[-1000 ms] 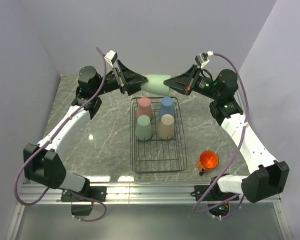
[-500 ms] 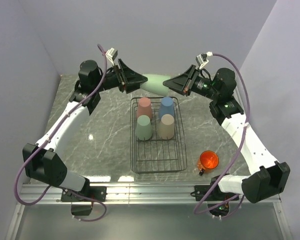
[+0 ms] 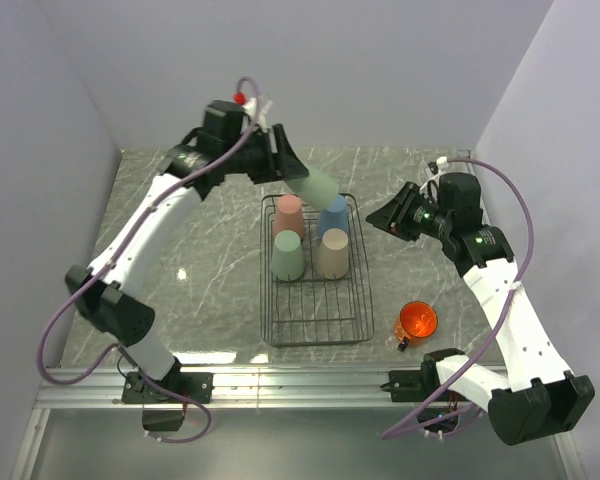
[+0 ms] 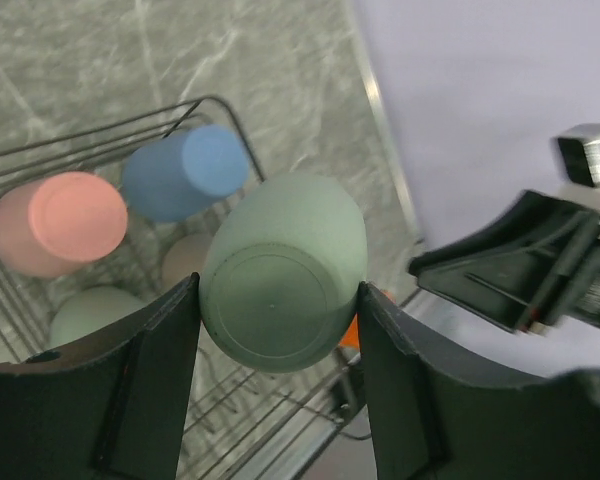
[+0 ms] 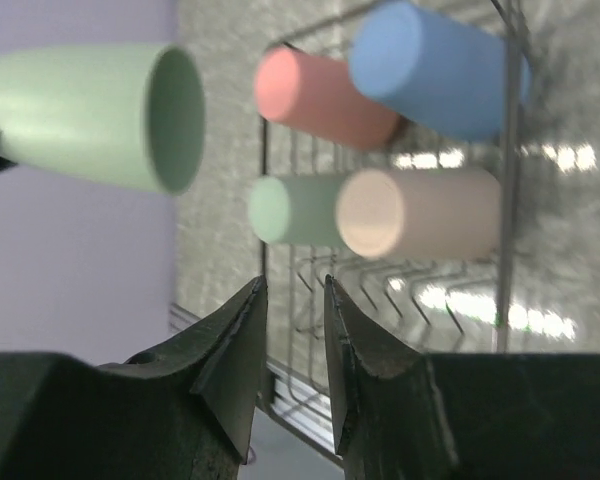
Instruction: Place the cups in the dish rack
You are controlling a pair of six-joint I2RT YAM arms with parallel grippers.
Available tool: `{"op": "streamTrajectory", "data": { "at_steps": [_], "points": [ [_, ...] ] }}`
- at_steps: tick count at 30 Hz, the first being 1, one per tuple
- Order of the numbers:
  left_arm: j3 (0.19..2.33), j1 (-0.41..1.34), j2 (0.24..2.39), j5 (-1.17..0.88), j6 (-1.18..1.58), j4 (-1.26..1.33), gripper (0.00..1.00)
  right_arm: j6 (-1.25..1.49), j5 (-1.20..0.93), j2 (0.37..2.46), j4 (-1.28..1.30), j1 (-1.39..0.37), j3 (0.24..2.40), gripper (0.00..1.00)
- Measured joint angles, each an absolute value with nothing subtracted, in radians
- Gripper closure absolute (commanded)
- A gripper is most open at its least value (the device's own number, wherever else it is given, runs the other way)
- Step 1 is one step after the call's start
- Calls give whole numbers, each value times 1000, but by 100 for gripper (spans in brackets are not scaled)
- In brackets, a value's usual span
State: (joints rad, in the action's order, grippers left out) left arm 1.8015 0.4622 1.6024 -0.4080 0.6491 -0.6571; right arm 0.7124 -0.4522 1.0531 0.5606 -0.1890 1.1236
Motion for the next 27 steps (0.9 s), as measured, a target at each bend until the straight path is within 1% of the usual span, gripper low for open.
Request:
{"op": "streamTrajectory", "data": {
  "at_steps": [6,11,17,27],
  "points": [
    [1961,598,1752,-209,560,-821,100,666,-427,1051,622,-189,1118,65],
    [2010,640,1789,-84,516,-906,100,633,-407,1051,650,-189,1118,66],
    [2014,662,1797,0,493,-947,100,608,-401,1047,675,-187,1118,67],
    [2012,696,1812,52,487,-955,100,599,-402,1047,676,-186,1118,70]
  ]
}}
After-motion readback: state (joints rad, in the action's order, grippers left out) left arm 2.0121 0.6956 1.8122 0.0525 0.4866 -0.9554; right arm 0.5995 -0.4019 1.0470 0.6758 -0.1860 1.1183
